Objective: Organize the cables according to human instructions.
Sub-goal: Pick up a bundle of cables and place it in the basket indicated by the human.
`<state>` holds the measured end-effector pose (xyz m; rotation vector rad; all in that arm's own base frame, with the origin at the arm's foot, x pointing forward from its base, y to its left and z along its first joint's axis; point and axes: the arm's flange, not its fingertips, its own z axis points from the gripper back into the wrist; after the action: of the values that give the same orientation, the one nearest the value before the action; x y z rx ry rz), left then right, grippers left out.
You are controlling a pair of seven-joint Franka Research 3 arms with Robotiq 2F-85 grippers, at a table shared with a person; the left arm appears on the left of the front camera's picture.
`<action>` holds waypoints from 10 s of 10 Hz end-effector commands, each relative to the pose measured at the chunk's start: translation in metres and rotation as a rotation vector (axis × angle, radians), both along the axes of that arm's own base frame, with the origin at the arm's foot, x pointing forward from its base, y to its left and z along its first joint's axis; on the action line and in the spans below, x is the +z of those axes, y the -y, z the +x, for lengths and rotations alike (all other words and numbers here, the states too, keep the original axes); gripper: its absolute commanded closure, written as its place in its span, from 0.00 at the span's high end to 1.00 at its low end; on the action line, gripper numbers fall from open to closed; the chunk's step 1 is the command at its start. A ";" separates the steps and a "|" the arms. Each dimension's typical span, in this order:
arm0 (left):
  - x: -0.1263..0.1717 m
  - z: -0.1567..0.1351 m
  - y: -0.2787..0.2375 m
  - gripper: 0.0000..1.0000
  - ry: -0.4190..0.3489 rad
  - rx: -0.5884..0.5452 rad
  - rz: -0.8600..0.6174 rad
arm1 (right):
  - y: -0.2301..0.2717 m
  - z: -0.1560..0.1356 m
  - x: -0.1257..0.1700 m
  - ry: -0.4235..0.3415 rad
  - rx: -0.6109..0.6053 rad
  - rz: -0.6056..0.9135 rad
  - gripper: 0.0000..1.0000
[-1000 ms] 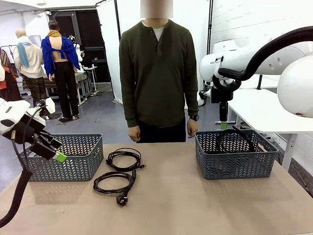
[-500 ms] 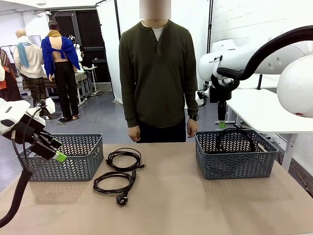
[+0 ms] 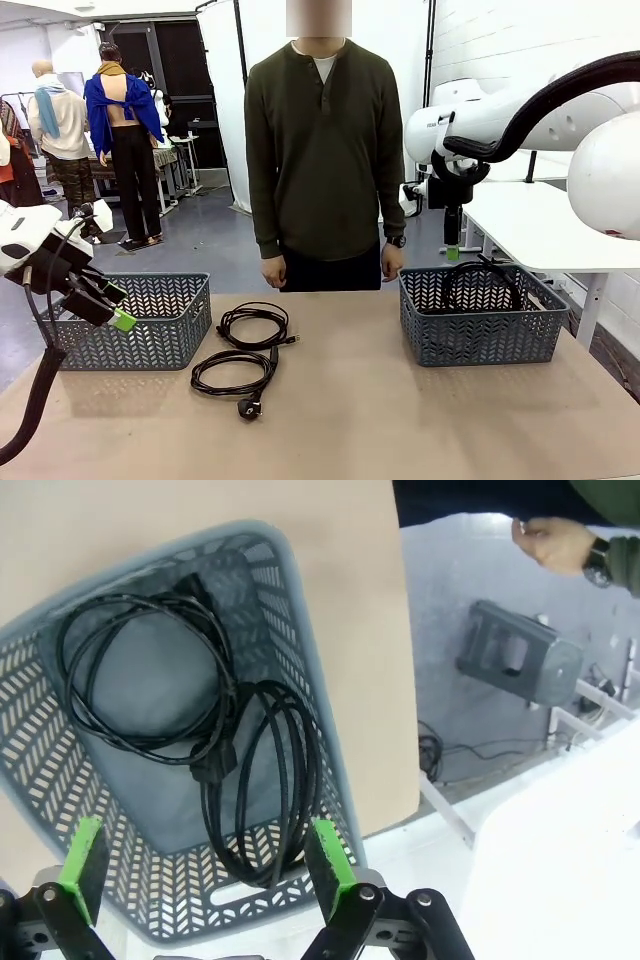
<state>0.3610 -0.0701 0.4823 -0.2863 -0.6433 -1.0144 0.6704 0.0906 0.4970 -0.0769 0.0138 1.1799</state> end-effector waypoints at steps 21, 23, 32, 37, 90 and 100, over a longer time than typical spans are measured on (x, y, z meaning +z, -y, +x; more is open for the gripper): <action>-0.002 0.002 -0.003 1.00 0.005 -0.023 -0.011 | -0.054 -0.208 -0.004 0.105 0.014 0.425 1.00; -0.002 0.002 -0.003 1.00 0.005 -0.023 -0.011 | -0.054 -0.208 -0.004 0.105 0.014 0.425 1.00; -0.002 0.002 -0.003 1.00 0.005 -0.023 -0.011 | -0.054 -0.208 -0.004 0.105 0.014 0.425 1.00; -0.002 0.002 -0.003 1.00 0.005 -0.023 -0.011 | -0.054 -0.208 -0.004 0.105 0.014 0.425 1.00; -0.146 0.132 0.261 1.00 -0.527 0.511 0.323 | -0.054 -0.208 -0.004 0.105 0.014 0.425 1.00; -0.165 0.138 0.267 1.00 -0.474 0.446 0.351 | -0.054 -0.208 -0.004 0.105 0.014 0.425 1.00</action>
<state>0.4957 -0.3344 0.3202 -0.0749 -0.0646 -0.5638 0.4635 0.1449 0.4930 0.2365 -0.3298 1.1754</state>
